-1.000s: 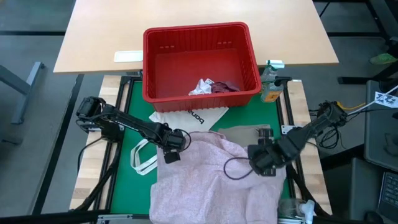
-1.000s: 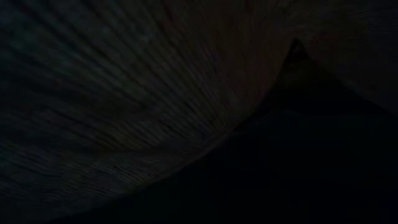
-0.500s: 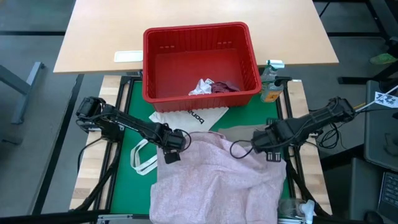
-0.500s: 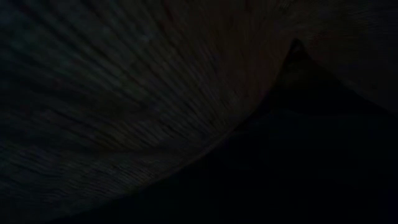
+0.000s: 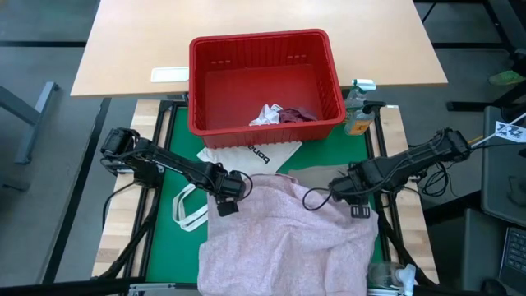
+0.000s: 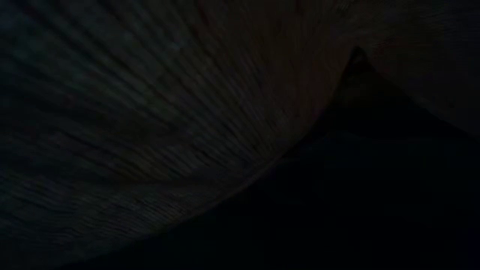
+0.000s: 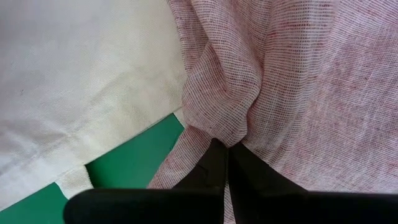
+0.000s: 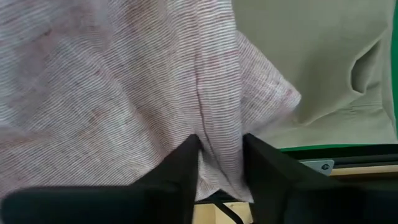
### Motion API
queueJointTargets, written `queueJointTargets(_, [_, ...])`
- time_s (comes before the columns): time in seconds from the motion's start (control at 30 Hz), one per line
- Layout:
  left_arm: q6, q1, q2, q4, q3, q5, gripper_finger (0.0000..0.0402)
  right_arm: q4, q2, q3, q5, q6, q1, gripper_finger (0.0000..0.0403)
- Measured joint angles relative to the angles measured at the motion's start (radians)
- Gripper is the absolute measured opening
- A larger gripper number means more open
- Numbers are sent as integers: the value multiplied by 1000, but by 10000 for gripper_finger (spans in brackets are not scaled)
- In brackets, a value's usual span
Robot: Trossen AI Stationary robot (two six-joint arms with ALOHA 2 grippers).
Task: Fold laundry
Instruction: Fold the pink shirt
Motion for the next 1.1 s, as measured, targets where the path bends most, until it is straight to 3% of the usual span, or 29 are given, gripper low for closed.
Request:
queueJointTargets(0.17, [-48,0,0,0,0,-2,0,-4,0,17,7,0,0,28])
queueJointTargets(0.23, [-85,-3,0,-11,0,-17,0,-7,0,36,8,-1,0,11])
queueJointTargets(0.47, [-267,-37,-1,-151,2,-145,0,-95,0,181,226,58,0,27])
queueJointTargets(0.6, [-398,-60,-1,-360,32,-248,0,-140,0,269,418,68,0,7])
queueJointTargets(0.83, [-612,-63,-2,-727,133,-462,0,-138,-6,351,785,110,-2,20])
queueJointTargets(0.93, [-644,-46,-2,-750,146,-504,0,-138,-20,360,921,114,-6,11])
queueJointTargets(1.0, [-644,-33,-9,-750,146,-520,0,-139,-32,360,968,114,-30,6])
queueJointTargets(1.1, [-647,-11,-14,-746,146,-524,0,-139,-49,360,924,115,-86,9])
